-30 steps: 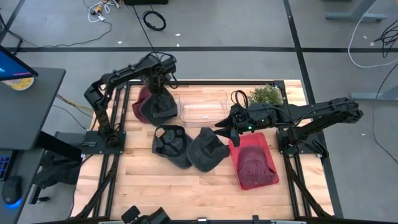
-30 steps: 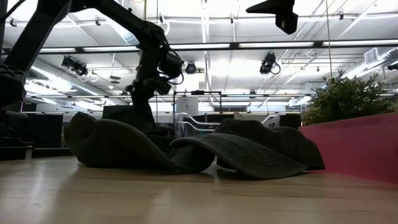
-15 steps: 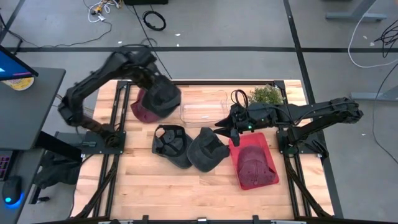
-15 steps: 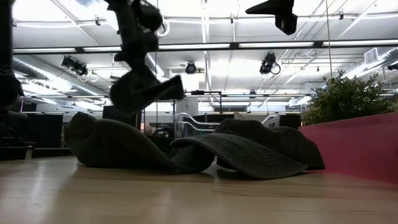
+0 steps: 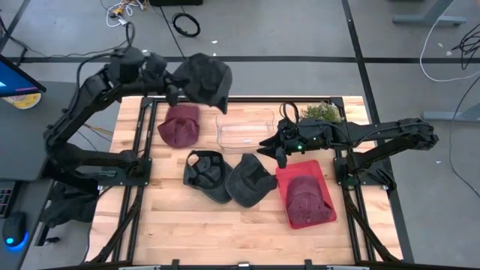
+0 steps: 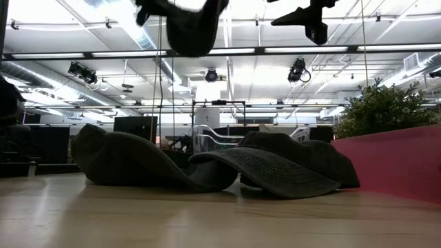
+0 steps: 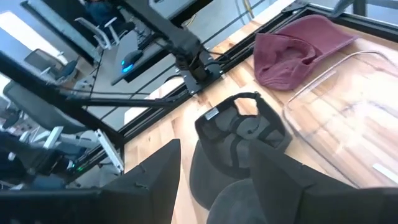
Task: Pick & Place hat
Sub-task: Put the top black cap into the transparent bin, then put the left black cap into the transparent bin
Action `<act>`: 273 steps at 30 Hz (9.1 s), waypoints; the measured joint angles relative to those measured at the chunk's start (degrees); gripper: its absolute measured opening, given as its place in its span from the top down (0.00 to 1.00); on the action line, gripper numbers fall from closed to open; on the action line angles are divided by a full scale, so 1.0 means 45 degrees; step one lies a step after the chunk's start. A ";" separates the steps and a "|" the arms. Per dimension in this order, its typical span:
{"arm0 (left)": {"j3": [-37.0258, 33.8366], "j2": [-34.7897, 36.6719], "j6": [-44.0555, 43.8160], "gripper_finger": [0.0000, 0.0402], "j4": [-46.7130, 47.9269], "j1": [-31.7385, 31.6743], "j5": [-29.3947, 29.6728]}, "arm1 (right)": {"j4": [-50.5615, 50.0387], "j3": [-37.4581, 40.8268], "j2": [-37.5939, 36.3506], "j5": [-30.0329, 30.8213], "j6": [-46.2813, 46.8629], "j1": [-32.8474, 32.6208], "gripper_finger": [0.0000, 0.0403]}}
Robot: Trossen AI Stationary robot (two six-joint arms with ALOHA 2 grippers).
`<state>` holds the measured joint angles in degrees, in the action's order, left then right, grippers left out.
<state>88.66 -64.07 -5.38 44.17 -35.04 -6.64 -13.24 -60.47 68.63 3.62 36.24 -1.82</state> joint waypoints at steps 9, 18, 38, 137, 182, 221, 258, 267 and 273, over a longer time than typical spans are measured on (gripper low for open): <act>0.0000 0.0024 0.3117 0.94 -0.2834 0.2573 -0.0501 | 0.0708 0.0818 -0.0014 -0.2087 0.1322 0.1255 0.53; -0.0004 0.0019 0.3423 0.94 -0.3367 0.3615 -0.0459 | 0.6440 0.3051 -0.0056 -0.4176 0.4248 0.1844 0.53; -0.0010 -0.1221 0.4823 0.94 -0.8303 0.5075 -0.0830 | 1.5226 0.3595 0.0230 -0.4896 1.0212 0.3215 0.35; -0.0010 -0.0272 0.1611 0.61 -0.1013 0.5036 0.3567 | -0.4392 -0.4070 0.5036 -0.2391 -0.7792 0.4680 0.98; -0.0005 -0.1627 0.1009 0.61 -0.1024 0.5070 0.3519 | -0.6604 -0.4046 0.6579 -0.2338 -0.0532 0.5398 0.98; -0.0005 -0.1597 0.0883 0.61 0.0914 0.5065 0.3562 | -1.2962 -0.7617 0.5076 -0.0929 -0.3261 0.6822 0.52; 0.0010 -0.3744 -0.3044 0.31 0.7178 0.9915 0.1880 | -1.1645 -0.7786 0.2208 0.1817 -0.0596 0.0851 0.88; -0.0010 -0.6349 -0.2998 0.26 0.8482 1.1515 0.2832 | -1.1675 -0.7786 0.2208 0.1768 -0.0973 0.0853 0.88; -0.0010 -0.7264 -0.3860 0.26 0.8457 1.1966 0.4280 | -1.1743 -0.7786 0.2208 0.1647 -0.1204 0.0853 0.88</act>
<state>88.62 -96.76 -22.75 82.23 18.80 12.62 -66.08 -95.50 78.56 11.03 30.82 2.02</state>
